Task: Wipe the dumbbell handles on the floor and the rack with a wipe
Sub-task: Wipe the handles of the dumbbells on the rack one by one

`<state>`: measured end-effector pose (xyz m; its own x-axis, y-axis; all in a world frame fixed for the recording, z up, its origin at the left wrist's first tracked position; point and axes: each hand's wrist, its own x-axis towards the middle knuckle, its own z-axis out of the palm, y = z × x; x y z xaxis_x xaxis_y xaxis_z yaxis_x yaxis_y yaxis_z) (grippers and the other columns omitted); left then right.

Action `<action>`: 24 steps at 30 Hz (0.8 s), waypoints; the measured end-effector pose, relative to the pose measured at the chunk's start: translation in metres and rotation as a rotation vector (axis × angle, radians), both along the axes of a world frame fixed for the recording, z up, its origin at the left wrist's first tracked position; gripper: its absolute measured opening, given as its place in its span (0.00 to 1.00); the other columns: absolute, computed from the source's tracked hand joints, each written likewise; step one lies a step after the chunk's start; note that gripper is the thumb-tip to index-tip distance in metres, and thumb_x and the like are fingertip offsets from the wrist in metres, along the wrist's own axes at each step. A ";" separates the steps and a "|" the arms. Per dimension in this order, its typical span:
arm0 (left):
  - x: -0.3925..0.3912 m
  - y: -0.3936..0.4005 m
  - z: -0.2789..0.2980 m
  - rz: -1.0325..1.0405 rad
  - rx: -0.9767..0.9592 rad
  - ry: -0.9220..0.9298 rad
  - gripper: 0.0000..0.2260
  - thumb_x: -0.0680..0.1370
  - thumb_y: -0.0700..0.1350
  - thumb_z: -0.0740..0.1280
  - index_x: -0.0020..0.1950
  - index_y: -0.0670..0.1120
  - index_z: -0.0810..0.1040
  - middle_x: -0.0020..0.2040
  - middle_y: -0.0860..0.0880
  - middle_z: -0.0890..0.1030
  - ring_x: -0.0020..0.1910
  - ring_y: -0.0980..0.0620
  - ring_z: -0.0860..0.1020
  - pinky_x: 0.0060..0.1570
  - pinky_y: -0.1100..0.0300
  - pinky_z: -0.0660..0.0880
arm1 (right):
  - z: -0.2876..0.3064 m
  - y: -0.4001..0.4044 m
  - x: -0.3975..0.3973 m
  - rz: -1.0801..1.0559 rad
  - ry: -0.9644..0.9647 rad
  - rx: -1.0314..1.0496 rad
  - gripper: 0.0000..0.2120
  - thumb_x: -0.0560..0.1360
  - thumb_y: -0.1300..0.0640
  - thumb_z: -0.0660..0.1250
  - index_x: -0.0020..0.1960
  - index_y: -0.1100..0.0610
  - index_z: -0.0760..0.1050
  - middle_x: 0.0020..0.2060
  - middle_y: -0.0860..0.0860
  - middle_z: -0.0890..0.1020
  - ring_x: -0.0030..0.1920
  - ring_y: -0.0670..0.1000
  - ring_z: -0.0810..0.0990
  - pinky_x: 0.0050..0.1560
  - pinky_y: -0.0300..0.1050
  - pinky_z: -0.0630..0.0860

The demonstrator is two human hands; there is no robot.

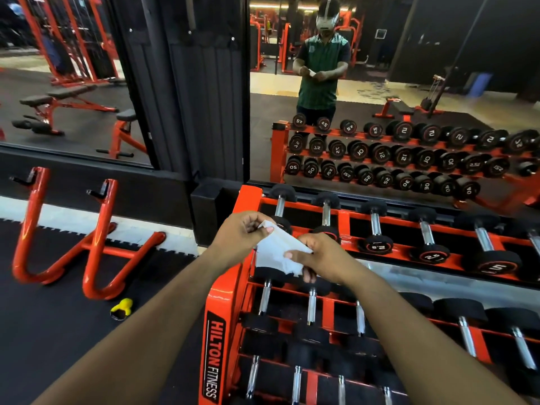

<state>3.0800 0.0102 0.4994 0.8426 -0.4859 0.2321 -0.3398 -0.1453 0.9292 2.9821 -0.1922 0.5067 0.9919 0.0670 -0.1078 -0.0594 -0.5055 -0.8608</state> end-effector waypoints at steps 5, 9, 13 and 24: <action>0.018 0.013 -0.011 -0.049 0.096 0.029 0.02 0.80 0.41 0.71 0.51 0.47 0.84 0.47 0.51 0.86 0.49 0.53 0.84 0.50 0.56 0.81 | -0.012 -0.012 0.005 0.107 0.101 -0.142 0.14 0.76 0.48 0.73 0.60 0.49 0.79 0.54 0.47 0.84 0.55 0.45 0.82 0.61 0.48 0.78; 0.030 0.014 -0.006 -0.202 0.251 -0.039 0.03 0.80 0.43 0.72 0.53 0.47 0.84 0.47 0.51 0.85 0.48 0.55 0.83 0.50 0.57 0.80 | -0.005 0.005 0.022 -0.041 -0.014 -0.050 0.24 0.74 0.40 0.73 0.68 0.45 0.74 0.57 0.44 0.82 0.58 0.42 0.81 0.60 0.43 0.77; 0.042 0.012 -0.002 -0.226 0.202 0.014 0.03 0.80 0.41 0.72 0.53 0.45 0.84 0.47 0.49 0.86 0.47 0.54 0.84 0.46 0.63 0.79 | -0.014 0.015 0.027 -0.024 0.062 0.032 0.08 0.79 0.58 0.71 0.55 0.60 0.80 0.42 0.55 0.87 0.40 0.53 0.86 0.41 0.45 0.82; 0.021 -0.063 -0.056 -0.068 -0.103 0.519 0.15 0.79 0.55 0.68 0.60 0.47 0.81 0.52 0.49 0.87 0.51 0.50 0.85 0.51 0.52 0.81 | -0.055 -0.030 0.056 -0.314 0.092 0.531 0.09 0.81 0.59 0.68 0.59 0.60 0.78 0.49 0.58 0.86 0.43 0.58 0.85 0.40 0.48 0.82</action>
<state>3.1014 -0.0529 0.4432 0.8265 -0.5404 -0.1577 0.1631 -0.0384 0.9859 3.0383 -0.2217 0.4517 0.9612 -0.1578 -0.2261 -0.2219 0.0440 -0.9741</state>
